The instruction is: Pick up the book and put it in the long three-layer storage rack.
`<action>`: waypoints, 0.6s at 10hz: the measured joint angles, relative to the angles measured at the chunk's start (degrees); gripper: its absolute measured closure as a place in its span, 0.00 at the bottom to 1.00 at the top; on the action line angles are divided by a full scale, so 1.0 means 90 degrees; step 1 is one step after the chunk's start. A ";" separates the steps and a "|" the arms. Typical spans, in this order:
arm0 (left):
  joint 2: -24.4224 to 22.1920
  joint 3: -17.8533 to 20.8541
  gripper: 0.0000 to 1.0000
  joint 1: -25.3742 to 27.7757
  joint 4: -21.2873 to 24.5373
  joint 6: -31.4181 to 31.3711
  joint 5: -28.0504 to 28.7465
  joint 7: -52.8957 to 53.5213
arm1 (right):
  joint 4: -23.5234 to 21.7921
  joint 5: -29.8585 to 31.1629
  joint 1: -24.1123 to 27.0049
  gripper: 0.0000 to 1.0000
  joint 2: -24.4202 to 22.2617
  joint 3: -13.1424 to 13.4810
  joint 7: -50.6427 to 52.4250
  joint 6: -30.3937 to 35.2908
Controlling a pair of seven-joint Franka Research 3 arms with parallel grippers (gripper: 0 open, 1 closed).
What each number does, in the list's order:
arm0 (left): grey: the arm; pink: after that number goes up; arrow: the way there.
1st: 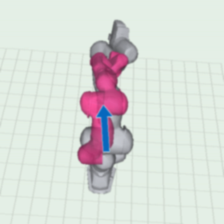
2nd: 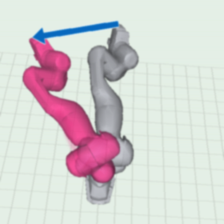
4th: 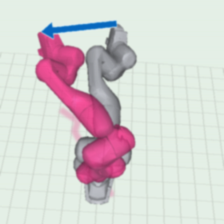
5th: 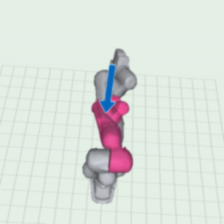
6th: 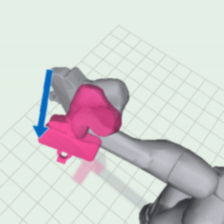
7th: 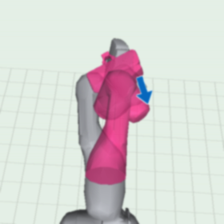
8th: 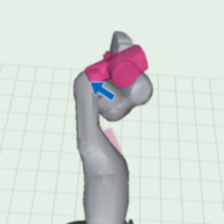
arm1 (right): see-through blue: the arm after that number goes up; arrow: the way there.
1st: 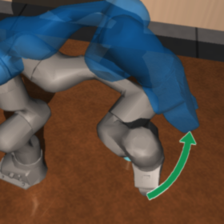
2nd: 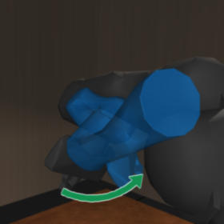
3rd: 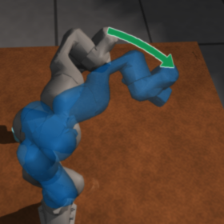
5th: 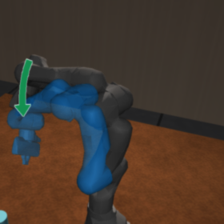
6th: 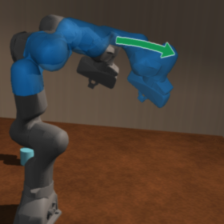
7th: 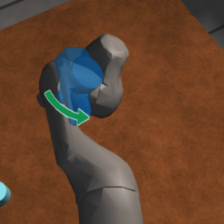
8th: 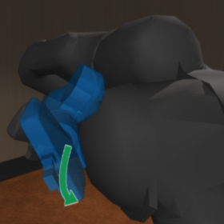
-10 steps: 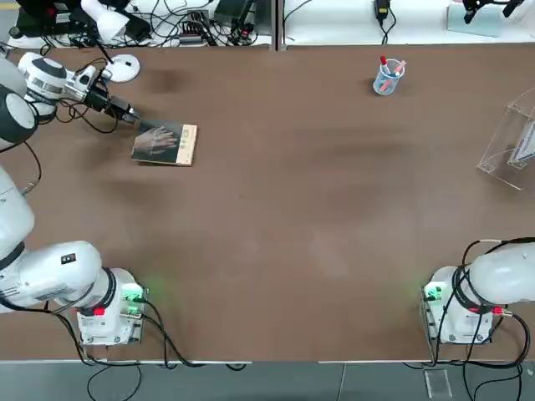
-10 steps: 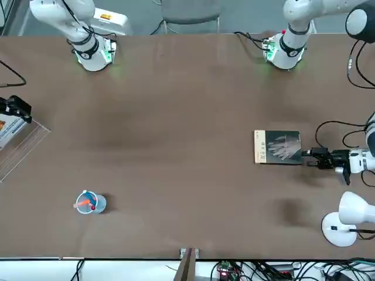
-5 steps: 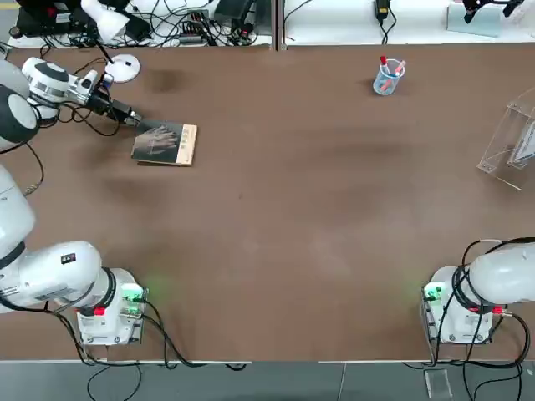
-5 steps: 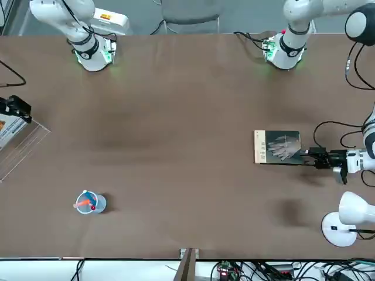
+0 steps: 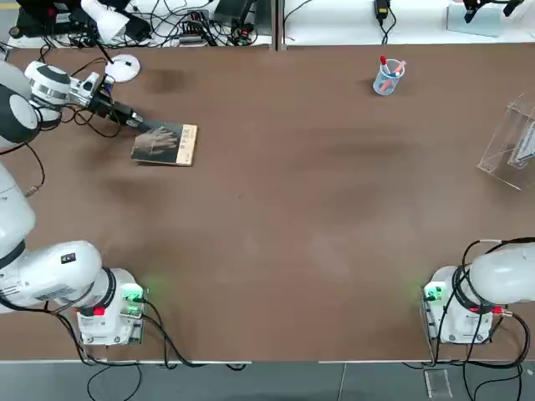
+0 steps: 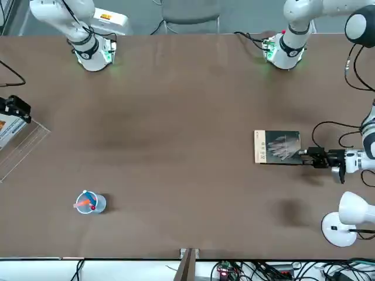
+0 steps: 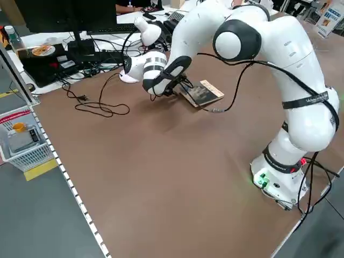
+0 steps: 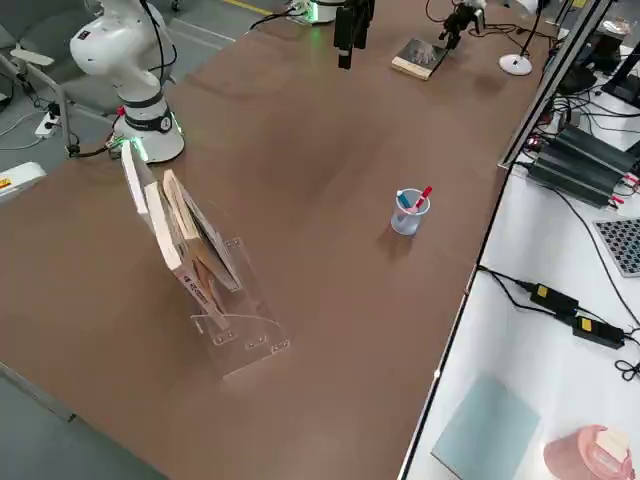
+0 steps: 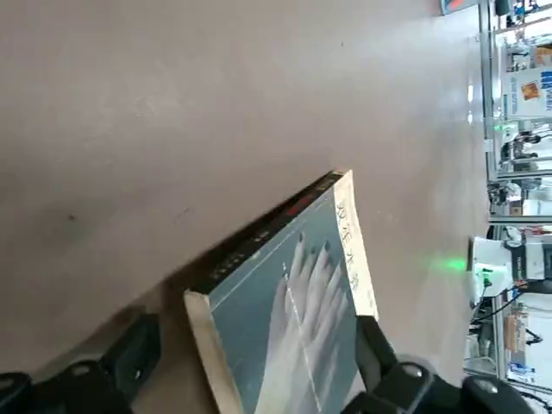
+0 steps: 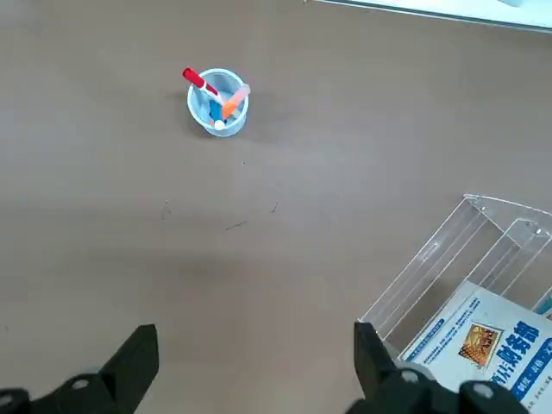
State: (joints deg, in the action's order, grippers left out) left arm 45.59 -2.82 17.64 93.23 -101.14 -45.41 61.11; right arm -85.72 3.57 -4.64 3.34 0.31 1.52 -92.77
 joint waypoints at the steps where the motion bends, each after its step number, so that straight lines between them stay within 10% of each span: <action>1: 0.0029 -0.0024 0.00 -0.0001 0.0002 0.0008 -0.0049 0.0003 | 0.0011 0.0000 0.0029 0.00 0.0000 0.0011 0.0000 0.0000; 6: 0.0187 -0.0149 0.00 -0.0004 0.0011 0.0036 -0.0242 0.0012 | 0.0103 0.0000 0.0112 0.00 0.0000 0.0033 0.0001 0.0000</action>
State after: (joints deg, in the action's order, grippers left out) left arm 47.27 -4.16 17.60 93.33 -100.81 -47.59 61.22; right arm -84.80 3.57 -3.63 3.34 0.61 1.53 -92.77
